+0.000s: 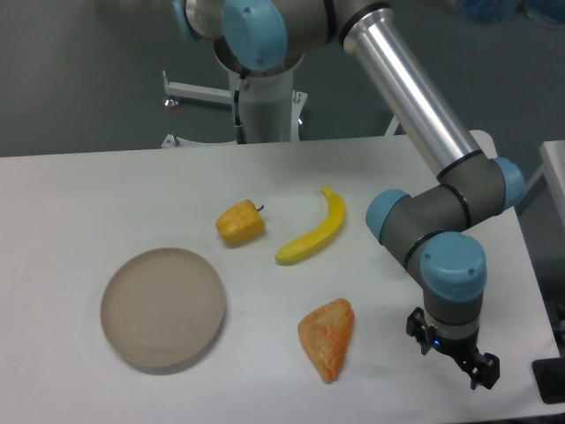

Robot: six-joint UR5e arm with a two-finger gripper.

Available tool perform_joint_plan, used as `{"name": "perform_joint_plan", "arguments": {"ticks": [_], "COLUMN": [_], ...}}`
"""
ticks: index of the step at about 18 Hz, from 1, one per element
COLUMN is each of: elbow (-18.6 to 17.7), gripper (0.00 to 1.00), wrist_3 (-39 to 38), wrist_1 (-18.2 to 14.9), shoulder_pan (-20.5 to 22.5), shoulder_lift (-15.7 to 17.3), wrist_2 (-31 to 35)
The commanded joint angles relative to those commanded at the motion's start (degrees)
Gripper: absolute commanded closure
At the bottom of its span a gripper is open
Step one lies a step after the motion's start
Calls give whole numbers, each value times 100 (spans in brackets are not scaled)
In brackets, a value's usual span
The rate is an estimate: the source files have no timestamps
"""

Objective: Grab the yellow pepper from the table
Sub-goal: 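Raise the gripper and move it toward the yellow pepper, then swing the gripper over the yellow pepper and lower it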

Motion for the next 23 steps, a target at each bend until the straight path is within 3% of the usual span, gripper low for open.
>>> {"name": "perform_joint_plan", "arguments": {"ticks": [8, 11, 14, 20, 23], "elbow": [-52, -193, -947, -2230, -2819], "gripper": [0, 0, 0, 0, 0], "wrist_3": [-61, -193, -211, -202, -211], "wrist_1": [-9, -61, -192, -1202, -1283], "shoulder_pan": [-53, -158, -176, -211, -421], "shoulder_lift": [70, 254, 912, 2344, 2767], "wrist_2": [70, 97, 79, 17, 18]}}
